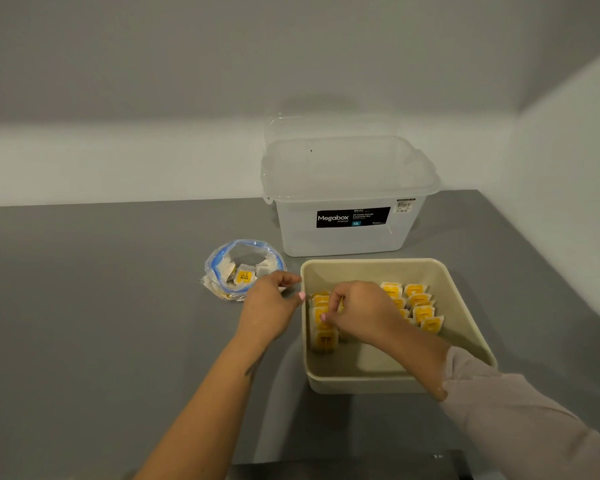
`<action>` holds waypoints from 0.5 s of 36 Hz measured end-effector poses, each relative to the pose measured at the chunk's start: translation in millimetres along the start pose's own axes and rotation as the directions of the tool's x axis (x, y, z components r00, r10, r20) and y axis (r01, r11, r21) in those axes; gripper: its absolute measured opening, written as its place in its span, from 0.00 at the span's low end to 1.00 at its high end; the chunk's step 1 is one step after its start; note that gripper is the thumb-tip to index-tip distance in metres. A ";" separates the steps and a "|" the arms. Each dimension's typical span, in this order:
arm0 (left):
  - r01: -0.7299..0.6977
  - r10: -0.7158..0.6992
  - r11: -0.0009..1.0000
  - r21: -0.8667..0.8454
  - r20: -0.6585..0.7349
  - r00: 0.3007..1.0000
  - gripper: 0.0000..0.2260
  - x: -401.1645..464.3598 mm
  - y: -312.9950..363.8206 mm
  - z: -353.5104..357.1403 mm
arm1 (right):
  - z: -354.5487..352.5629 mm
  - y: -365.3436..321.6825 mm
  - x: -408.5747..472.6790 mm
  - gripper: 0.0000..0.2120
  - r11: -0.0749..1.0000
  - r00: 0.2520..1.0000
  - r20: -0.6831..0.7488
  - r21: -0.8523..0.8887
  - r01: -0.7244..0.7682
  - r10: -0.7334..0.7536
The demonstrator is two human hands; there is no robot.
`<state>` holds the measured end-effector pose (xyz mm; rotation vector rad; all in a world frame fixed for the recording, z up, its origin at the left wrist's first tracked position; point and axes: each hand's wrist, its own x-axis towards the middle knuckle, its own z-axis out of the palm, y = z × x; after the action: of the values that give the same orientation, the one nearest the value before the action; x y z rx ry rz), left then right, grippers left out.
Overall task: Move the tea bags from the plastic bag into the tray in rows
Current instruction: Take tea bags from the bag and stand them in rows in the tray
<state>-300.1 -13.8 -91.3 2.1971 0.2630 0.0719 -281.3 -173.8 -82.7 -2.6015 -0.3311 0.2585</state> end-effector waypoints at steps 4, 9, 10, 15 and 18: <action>0.003 -0.004 1.000 -0.013 -0.065 0.998 0.08 4.0 -1.8 -12.2 | -6.8 -9.3 5.3 0.08 0.998 0.999 -0.049 0.061 0.026 -0.023; -0.002 0.003 1.000 0.006 -0.144 0.990 0.07 17.8 -9.5 -36.1 | -12.3 -30.8 17.3 0.10 0.995 0.995 -0.087 0.086 0.049 -0.042; -0.003 0.005 1.000 0.011 -0.165 0.986 0.08 21.1 -11.2 -42.1 | -13.9 -36.8 20.0 0.10 0.994 0.995 -0.093 0.094 0.057 -0.048; 0.006 -0.006 1.000 -0.003 -0.260 0.966 0.10 45.0 -25.4 -73.5 | -15.2 -70.3 37.5 0.05 0.988 0.991 -0.112 0.126 0.086 -0.072; 0.001 0.002 1.000 0.009 -0.282 0.959 0.10 61.6 -37.8 -88.6 | -8.9 -91.8 50.6 0.02 0.989 0.993 -0.096 0.122 0.085 -0.074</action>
<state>-259.1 91.1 -71.2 2.1924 0.4226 0.3880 -247.9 -86.2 -35.1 -2.4607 -0.3732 0.1285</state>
